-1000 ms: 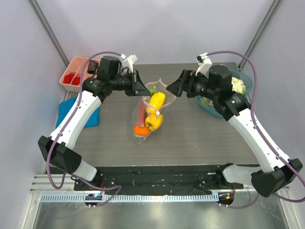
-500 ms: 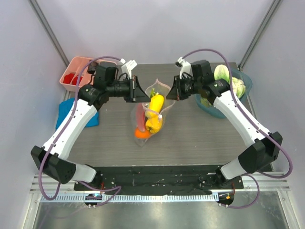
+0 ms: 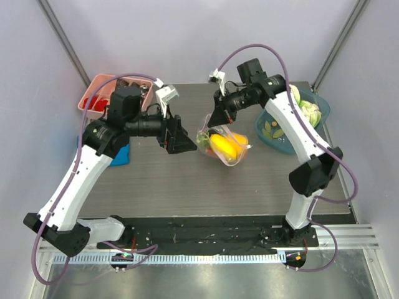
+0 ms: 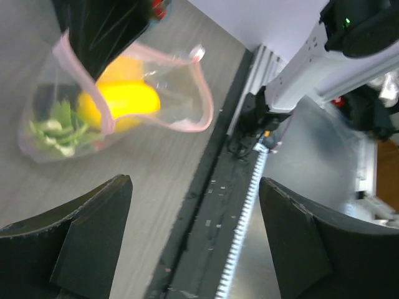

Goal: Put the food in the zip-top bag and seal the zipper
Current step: Adjust the zipper food storage bag at the center of the board.

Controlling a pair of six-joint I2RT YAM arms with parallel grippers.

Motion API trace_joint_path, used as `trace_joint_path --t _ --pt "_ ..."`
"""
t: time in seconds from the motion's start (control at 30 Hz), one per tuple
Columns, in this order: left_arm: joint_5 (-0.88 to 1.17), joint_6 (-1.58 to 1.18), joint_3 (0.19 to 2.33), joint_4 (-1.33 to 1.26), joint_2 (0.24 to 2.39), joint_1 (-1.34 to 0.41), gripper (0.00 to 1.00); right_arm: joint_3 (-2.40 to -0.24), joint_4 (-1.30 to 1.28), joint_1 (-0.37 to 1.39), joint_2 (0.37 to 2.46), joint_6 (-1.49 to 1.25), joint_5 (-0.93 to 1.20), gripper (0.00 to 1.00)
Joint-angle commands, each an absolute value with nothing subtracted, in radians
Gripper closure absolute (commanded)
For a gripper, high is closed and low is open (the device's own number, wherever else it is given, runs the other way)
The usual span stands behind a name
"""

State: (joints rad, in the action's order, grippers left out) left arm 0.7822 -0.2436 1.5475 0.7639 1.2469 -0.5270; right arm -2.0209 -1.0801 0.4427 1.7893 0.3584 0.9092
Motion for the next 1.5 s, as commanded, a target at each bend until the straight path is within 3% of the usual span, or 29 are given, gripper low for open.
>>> trace_joint_path --t 0.0,0.3,0.43,0.73,0.87,0.9,0.97,1.0,1.1,1.13,1.3,1.47 --pt "0.787 0.078 1.592 0.821 1.161 -0.528 0.12 -2.095 -1.177 0.449 1.871 0.463 1.012 0.99" --pt "0.464 0.625 1.529 0.907 1.17 -0.908 0.15 -2.128 -1.134 0.449 1.904 0.394 1.029 0.99" --pt "0.367 0.892 1.436 0.865 1.189 -1.0 0.16 -2.121 -1.131 0.451 1.899 0.387 1.029 0.99" --pt "0.293 1.06 1.281 0.645 1.281 -1.008 0.13 -2.111 -1.129 0.456 1.901 0.374 1.046 0.99" --pt "0.201 1.136 1.198 0.464 1.318 -1.005 0.17 -2.106 -1.135 0.457 1.898 0.376 1.054 0.99" --pt "0.184 1.176 1.184 0.448 1.322 -1.003 0.19 -2.105 -1.137 0.456 1.898 0.377 1.058 0.99" --pt "0.196 1.181 1.196 0.468 1.328 -1.003 0.42 -2.106 -1.138 0.457 1.896 0.377 1.066 0.99" --pt "0.233 1.131 1.253 0.533 1.33 -1.003 0.61 -2.109 -1.14 0.457 1.896 0.376 1.074 0.99" --pt "0.287 0.999 1.365 0.671 1.338 -1.003 0.84 -2.146 -1.14 0.466 1.893 0.353 1.089 0.99" --pt "0.304 0.9 1.429 0.696 1.338 -1.003 0.99 -2.157 -1.135 0.471 1.891 0.342 1.095 0.99" --pt "0.327 0.709 1.49 0.759 1.301 -1.003 1.0 -2.137 -1.02 0.505 1.856 0.219 1.138 0.99" --pt "0.275 0.548 1.364 0.73 1.255 -1.002 1.0 -2.027 -0.968 0.508 1.815 0.219 1.134 0.99"
